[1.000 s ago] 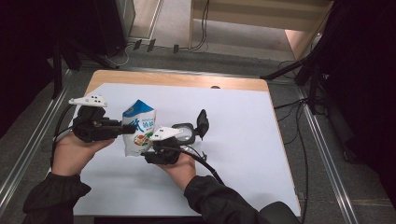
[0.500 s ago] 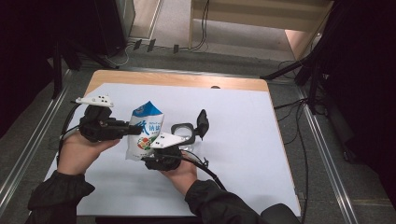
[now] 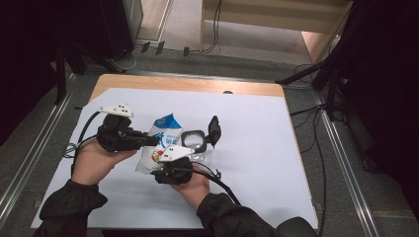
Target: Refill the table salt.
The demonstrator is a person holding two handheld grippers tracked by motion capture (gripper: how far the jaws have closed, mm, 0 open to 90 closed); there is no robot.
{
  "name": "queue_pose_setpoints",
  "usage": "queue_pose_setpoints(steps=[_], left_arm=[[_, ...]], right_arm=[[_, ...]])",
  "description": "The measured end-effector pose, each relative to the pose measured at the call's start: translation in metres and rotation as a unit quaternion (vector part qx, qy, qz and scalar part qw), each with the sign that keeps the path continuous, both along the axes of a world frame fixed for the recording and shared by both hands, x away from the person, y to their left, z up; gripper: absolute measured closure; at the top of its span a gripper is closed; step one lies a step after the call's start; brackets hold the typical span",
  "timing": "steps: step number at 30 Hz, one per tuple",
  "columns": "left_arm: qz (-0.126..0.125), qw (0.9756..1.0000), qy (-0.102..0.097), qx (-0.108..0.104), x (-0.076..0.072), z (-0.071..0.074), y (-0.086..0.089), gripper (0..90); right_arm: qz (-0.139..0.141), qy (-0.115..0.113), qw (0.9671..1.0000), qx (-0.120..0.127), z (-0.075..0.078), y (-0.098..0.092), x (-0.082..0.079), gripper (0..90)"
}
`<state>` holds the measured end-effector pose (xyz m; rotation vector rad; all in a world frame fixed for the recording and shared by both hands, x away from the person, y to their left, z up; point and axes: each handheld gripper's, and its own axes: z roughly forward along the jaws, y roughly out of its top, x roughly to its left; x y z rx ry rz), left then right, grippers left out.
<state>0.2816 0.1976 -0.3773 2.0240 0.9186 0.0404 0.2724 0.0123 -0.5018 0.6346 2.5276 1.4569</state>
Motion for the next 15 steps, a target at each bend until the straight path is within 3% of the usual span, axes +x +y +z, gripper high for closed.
queue_pose_setpoints(steps=[7, 9, 11, 15], left_arm=[[-0.006, 1.0, 0.006, 0.0, 0.002, -0.001, -0.005, 81.5], [-0.009, 0.9999, 0.006, 0.001, 0.003, -0.002, -0.009, 81.9], [-0.016, 0.9998, 0.007, 0.005, 0.004, -0.004, -0.012, 82.0], [-0.021, 0.9997, 0.009, 0.005, 0.007, -0.006, -0.017, 82.6]], right_arm=[[0.0, 0.007, 1.0, 0.003, -0.002, -0.003, 0.0, 52.6], [-0.004, -0.014, 0.9999, -0.002, -0.002, -0.003, -0.004, 48.6], [-0.002, -0.016, 0.9998, -0.007, -0.002, -0.003, -0.005, 48.6], [0.0, 0.001, 1.0, -0.005, -0.004, -0.006, -0.005, 50.4]])
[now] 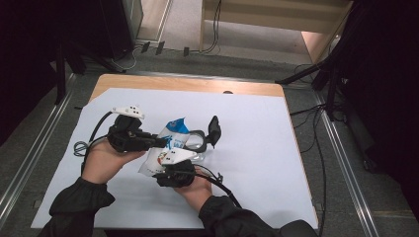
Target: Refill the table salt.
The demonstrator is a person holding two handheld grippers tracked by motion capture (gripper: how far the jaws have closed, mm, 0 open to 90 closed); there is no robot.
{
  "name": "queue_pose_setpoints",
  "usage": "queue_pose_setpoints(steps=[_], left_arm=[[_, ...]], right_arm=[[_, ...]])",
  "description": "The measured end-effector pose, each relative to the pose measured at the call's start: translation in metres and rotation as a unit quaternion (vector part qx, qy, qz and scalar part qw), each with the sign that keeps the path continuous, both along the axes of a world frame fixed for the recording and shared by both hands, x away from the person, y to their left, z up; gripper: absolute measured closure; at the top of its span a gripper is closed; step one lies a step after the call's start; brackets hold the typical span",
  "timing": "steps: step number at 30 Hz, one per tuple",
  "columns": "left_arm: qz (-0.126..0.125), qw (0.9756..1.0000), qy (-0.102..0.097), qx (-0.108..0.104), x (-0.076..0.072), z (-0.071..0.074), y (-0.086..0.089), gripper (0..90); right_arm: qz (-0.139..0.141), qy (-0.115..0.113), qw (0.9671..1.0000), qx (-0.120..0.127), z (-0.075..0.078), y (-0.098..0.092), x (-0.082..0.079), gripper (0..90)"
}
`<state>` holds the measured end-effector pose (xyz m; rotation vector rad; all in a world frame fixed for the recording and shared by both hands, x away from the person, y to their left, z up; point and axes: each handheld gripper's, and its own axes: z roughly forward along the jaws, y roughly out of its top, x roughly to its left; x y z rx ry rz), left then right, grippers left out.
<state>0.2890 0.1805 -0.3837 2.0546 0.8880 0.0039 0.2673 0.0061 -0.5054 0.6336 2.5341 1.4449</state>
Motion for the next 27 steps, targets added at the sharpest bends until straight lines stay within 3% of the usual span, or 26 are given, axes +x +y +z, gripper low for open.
queue_pose_setpoints(steps=[10, 15, 16, 27], left_arm=[[-0.01, 0.9999, 0.006, -0.005, 0.011, -0.006, -0.01, 83.6], [-0.014, 0.9998, 0.013, -0.001, 0.017, -0.01, -0.013, 84.1], [-0.015, 0.9998, 0.014, 0.0, 0.02, -0.012, -0.015, 84.1], [-0.012, 0.9998, 0.018, -0.006, 0.028, -0.016, -0.021, 84.3]], right_arm=[[-0.011, 0.018, 0.9998, 0.004, -0.003, -0.008, 0.004, 49.8], [-0.013, 0.042, 0.999, 0.007, -0.006, -0.011, 0.005, 50.5], [-0.009, 0.061, 0.998, 0.011, -0.007, -0.012, 0.006, 50.8], [-0.01, 0.084, 0.9962, 0.019, -0.006, -0.016, 0.01, 51.4]])
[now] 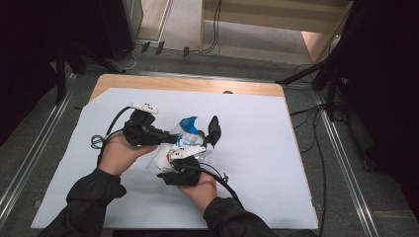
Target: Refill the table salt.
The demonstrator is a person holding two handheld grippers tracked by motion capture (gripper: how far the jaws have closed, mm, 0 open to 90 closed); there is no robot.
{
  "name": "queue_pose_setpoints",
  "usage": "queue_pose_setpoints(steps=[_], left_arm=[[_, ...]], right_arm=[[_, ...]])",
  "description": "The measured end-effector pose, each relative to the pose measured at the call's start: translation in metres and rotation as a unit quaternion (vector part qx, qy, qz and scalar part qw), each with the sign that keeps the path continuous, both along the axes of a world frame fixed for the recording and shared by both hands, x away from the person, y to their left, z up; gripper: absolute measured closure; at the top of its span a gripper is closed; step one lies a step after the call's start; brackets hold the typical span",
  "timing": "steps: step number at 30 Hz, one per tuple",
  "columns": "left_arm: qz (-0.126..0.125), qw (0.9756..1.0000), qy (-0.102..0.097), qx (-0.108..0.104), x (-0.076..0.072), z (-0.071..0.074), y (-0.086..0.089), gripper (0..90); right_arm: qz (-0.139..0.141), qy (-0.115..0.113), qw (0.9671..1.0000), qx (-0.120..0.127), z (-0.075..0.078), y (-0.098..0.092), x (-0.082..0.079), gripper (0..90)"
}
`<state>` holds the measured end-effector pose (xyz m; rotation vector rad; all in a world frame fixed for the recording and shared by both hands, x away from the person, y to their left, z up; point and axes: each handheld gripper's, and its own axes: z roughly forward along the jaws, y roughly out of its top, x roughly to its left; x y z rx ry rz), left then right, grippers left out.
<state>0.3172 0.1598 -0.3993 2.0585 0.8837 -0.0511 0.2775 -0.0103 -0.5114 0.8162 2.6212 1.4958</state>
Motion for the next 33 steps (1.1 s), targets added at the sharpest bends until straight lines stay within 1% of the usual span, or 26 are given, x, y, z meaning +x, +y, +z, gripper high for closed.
queue_pose_setpoints(steps=[3, 6, 8, 10, 12, 14, 17, 19, 21, 26, 27, 29, 32, 33], left_arm=[[0.001, 1.0, -0.002, 0.002, 0.0007, 0.0001, -0.0006, 84.3], [0.003, 1.0, -0.004, -0.001, 0.0011, -0.0001, -0.0017, 84.3], [0.007, 0.9999, -0.005, 0.007, 0.0007, -0.0002, -0.0033, 84.3], [0.007, 0.9999, -0.005, 0.009, 0.0004, -0.0002, -0.004, 84.2], [0.008, 0.9998, -0.009, 0.013, 0.0, 0.0001, -0.0058, 84.2], [0.008, 0.9999, -0.005, 0.012, 0.0013, -0.0001, -0.0061, 84.3], [0.007, 0.9999, -0.005, 0.008, 0.0028, -0.0014, -0.0059, 84.3], [0.007, 0.9999, -0.003, 0.01, 0.0034, -0.0018, -0.0059, 84.2], [0.007, 0.9999, -0.004, 0.014, 0.004, -0.0029, -0.0064, 84.0], [0.004, 1.0, 0.004, 0.008, 0.0054, -0.0058, -0.005, 82.4], [0.003, 0.9999, 0.008, 0.005, 0.0055, -0.0069, -0.0047, 82.4], [0.001, 0.9999, 0.01, 0.008, 0.0051, -0.0077, -0.0033, 80.9], [0.0, 0.9999, 0.012, 0.01, 0.0047, -0.0078, -0.0022, 79.8], [-0.004, 0.9997, 0.024, 0.007, 0.0048, -0.0089, -0.0005, 78.8]], right_arm=[[0.002, 0.007, 1.0, 0.003, 0.0012, -0.0007, 0.0001, 51.1], [0.005, 0.01, 0.9999, 0.006, 0.0016, -0.0006, 0.0011, 50.5], [0.007, 0.015, 0.9998, 0.007, 0.0014, 0.0001, 0.0013, 50.1], [0.009, 0.018, 0.9998, 0.007, 0.0013, 0.0004, 0.0013, 50.1], [0.01, 0.021, 0.9997, 0.009, 0.0009, 0.0007, 0.0011, 49.9], [0.01, 0.026, 0.9995, 0.014, 0.0008, 0.0005, 0.0016, 49.7], [0.008, 0.031, 0.9994, 0.017, 0.0007, 0.0007, 0.0019, 49.4], [0.008, 0.033, 0.9993, 0.016, 0.0006, 0.0007, 0.002, 50.2], [0.007, 0.041, 0.9989, 0.018, 0.001, 0.0009, 0.0019, 52.0], [0.007, 0.044, 0.9988, 0.018, 0.0005, 0.0015, 0.0012, 52.7], [0.008, 0.045, 0.9988, 0.018, 0.0004, 0.0016, 0.0012, 52.8], [0.011, 0.048, 0.9984, 0.025, 0.0002, 0.0013, 0.0015, 53.0], [0.014, 0.047, 0.9985, 0.025, -0.0004, 0.0015, 0.0014, 53.2], [0.015, 0.047, 0.9984, 0.026, -0.0008, 0.0014, 0.0015, 53.2]])
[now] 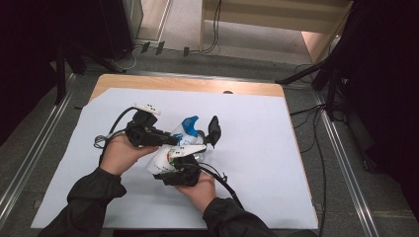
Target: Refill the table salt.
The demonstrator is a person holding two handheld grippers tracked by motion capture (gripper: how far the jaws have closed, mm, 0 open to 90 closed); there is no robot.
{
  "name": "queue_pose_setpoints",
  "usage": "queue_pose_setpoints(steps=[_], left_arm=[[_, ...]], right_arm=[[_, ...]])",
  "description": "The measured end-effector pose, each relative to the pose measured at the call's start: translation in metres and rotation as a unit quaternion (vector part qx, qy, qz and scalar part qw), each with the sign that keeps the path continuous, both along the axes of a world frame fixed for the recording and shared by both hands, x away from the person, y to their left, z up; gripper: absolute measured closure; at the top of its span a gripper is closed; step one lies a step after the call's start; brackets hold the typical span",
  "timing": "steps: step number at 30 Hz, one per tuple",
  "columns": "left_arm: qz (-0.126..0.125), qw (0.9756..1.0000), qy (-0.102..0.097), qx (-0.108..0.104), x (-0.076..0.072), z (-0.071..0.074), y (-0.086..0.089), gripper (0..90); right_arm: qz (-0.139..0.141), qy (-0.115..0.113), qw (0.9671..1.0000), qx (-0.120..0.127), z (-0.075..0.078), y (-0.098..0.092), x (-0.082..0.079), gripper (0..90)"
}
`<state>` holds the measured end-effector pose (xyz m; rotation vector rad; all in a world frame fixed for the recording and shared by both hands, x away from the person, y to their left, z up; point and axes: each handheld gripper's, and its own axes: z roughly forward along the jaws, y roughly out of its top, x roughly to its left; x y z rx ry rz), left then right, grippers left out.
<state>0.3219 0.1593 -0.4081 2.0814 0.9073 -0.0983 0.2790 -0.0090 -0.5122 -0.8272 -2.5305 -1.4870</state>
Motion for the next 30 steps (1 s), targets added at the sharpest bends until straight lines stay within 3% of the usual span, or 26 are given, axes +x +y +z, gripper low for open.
queue_pose_setpoints(steps=[12, 21, 27, 30], left_arm=[[0.002, 1.0, 0.004, -0.005, -0.0022, 0.0016, 0.0053, 76.2], [0.017, 0.9996, -0.02, 0.007, -0.0063, 0.0046, -0.0012, 84.1], [0.023, 0.9995, -0.022, 0.005, -0.0059, 0.0057, -0.0014, 84.9], [0.022, 0.9995, -0.023, 0.003, -0.0046, 0.0049, -0.0028, 84.9]], right_arm=[[0.002, 0.008, 0.9998, 0.017, 0.0002, -0.0007, 0.0013, 53.6], [0.004, 0.006, 0.9998, 0.016, 0.003, 0.0001, 0.0002, 51.6], [0.009, -0.005, 0.9999, 0.011, 0.0059, 0.0021, -0.0016, 48.7], [0.004, -0.002, 0.9999, 0.009, 0.0063, 0.0016, -0.0013, 52.4]])
